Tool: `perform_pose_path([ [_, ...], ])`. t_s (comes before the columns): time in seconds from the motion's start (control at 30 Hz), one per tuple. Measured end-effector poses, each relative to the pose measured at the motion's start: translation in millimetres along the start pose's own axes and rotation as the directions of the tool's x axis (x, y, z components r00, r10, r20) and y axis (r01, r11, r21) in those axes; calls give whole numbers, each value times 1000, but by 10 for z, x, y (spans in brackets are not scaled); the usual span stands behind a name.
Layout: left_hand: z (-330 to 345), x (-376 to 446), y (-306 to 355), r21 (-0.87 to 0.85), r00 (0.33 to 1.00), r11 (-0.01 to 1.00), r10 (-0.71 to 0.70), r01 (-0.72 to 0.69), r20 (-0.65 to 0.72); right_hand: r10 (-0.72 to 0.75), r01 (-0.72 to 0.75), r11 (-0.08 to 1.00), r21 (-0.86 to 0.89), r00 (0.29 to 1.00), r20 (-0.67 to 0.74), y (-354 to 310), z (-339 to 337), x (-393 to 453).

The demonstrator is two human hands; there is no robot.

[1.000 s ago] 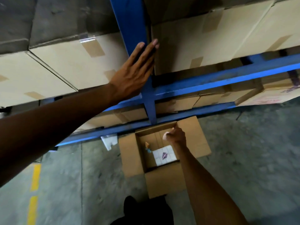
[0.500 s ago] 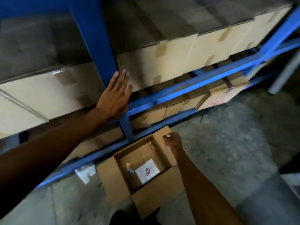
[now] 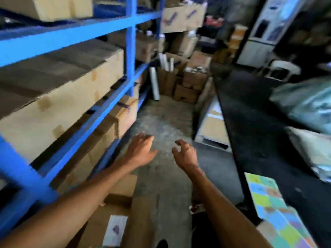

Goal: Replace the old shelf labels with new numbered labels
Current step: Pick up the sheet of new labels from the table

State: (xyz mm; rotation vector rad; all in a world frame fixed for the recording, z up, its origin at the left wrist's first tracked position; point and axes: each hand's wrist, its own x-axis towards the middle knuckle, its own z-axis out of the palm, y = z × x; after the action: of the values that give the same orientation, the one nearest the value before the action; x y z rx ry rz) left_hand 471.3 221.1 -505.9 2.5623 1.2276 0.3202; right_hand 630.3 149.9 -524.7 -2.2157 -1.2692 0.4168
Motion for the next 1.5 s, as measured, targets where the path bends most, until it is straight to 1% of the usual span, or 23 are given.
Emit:
perform_pose_path([
  [0.07,167,87,505,-55,994,993,104,-103,27,87,-90,996,-26,991,-97,348,-406,-175],
  [0.17,403,143,1104,-195,981,970,167,-146,97,189,-199,979,-32,962,-196,817,-867,-388],
  [0.2,528,175,1371,-235,971,957,202,-168,129,251,-263,965,-16,937,-242,1046,-1056,-489],
  [0.23,635,194,1567,-277,963,948,210,-158,169,293,-304,953,4,914,-280,1230,-1188,-567],
  [0.3,849,225,1900,-365,950,927,183,-82,251,366,-374,927,39,874,-321,1590,-1399,-696],
  [0.37,1103,279,2204,-433,934,901,148,8,324,443,-461,887,19,839,-316,1954,-1548,-803],
  [0.43,1364,331,2456,-462,921,884,120,71,370,500,-520,854,3,820,-279,2310,-1649,-852],
  [0.5,1611,375,2640,-468,918,876,89,112,386,541,-556,831,-5,811,-220,2635,-1699,-861],
  [0.57,1815,401,2757,-431,916,891,47,142,399,566,-576,815,-59,814,-134,2863,-1701,-845],
  [0.67,2104,452,2895,-401,913,901,13,166,409,576,-573,804,-156,817,-30,3105,-1681,-761],
  [0.73,2319,480,2972,-398,900,891,-26,218,435,547,-538,823,-185,837,-1,3209,-1658,-678],
  [0.83,2566,445,3043,-458,854,803,-116,381,507,449,-443,872,-210,893,-19,3254,-1570,-607],
  [0.9,2694,437,3090,-495,848,753,-154,433,507,407,-403,888,-221,913,-33,3279,-1512,-546],
  [1.0,2785,431,3091,-513,891,767,-166,386,422,383,-385,898,-213,922,-52,3240,-1486,-466],
  [1.07,2815,421,3061,-512,908,782,-161,357,387,387,-392,897,-202,920,-66,3230,-1489,-430],
  [1.13,2808,425,3027,-542,921,766,-165,346,354,383,-389,904,-177,921,-69,3223,-1495,-416],
  [1.2,2754,439,3011,-596,937,730,-187,333,294,376,-381,913,-145,925,-59,3196,-1491,-396],
  [1.27,2657,473,3068,-678,940,653,-212,339,265,365,-371,923,-100,928,-72,3180,-1489,-376],
  [1.33,2490,532,3034,-752,943,570,-222,331,247,360,-361,932,19,925,-121,3082,-1456,-283],
  [1.4,2269,601,2968,-803,958,523,-186,286,220,374,-346,924,163,908,-189,2960,-1455,-157],
  [1.43,2090,640,2834,-828,961,491,-193,271,200,344,-298,929,219,914,-216,2806,-1420,-25],
  [1.5,1778,697,2634,-856,971,464,-176,228,163,298,-203,919,337,918,-260,2554,-1418,204],
])
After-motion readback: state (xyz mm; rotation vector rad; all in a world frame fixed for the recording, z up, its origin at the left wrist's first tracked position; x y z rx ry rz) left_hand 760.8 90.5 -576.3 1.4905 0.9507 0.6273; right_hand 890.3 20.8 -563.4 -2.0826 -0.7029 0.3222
